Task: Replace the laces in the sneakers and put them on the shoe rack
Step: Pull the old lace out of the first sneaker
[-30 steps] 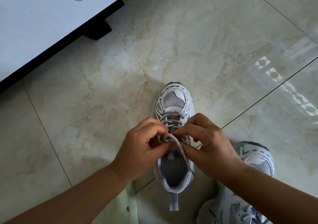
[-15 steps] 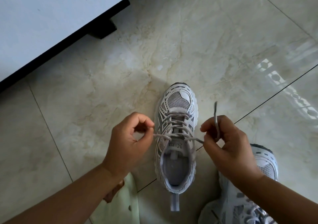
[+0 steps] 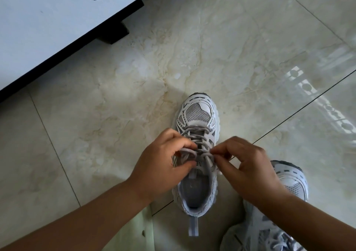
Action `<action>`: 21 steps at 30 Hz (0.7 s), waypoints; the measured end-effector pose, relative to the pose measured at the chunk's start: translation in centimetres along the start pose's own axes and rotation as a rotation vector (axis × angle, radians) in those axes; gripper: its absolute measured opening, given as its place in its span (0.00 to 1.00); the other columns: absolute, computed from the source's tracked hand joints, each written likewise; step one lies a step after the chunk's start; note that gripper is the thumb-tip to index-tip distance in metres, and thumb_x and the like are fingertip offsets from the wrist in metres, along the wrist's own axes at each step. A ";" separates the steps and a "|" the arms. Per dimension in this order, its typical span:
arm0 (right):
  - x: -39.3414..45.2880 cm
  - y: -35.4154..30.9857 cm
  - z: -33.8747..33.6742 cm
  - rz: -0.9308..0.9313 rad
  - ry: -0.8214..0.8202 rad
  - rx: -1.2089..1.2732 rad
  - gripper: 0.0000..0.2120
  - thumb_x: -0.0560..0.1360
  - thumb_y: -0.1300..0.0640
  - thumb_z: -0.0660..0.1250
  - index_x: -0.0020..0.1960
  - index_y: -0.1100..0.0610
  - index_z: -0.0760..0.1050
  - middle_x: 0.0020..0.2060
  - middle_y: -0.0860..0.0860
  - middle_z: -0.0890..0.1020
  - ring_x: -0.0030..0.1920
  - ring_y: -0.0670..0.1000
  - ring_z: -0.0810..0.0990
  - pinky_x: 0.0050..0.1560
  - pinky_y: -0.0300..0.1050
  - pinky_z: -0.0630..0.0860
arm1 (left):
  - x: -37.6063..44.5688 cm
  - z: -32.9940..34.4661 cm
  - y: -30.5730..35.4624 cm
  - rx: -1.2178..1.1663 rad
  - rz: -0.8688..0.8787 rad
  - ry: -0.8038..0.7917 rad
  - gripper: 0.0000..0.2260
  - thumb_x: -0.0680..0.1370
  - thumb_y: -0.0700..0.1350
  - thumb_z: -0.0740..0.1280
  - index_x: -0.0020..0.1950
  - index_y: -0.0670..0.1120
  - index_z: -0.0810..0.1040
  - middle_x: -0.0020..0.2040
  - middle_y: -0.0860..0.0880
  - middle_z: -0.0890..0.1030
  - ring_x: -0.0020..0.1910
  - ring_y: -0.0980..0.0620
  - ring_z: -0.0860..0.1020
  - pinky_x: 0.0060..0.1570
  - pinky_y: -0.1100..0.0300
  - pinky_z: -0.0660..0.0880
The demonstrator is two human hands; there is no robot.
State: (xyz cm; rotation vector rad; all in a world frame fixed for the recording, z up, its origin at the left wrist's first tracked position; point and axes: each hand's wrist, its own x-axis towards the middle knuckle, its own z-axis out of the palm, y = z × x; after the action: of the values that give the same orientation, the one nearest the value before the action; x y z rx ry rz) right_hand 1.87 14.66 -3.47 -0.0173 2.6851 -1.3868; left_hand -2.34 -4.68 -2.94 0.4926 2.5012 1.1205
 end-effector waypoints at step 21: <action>2.5 0.0 -1.2 -0.102 -0.280 -0.109 0.05 0.71 0.55 0.63 0.39 0.56 0.72 0.30 0.47 0.74 0.30 0.48 0.71 0.29 0.45 0.71 | 0.7 0.4 -0.3 0.057 0.120 -0.021 0.10 0.66 0.39 0.65 0.44 0.47 0.80 0.44 0.57 0.74 0.41 0.60 0.75 0.41 0.70 0.72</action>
State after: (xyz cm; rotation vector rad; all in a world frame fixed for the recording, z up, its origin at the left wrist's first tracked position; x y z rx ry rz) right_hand -0.78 15.51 -3.04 -0.3361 2.5497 -1.1624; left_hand -2.82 -4.29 -3.58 0.6748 2.5205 1.0833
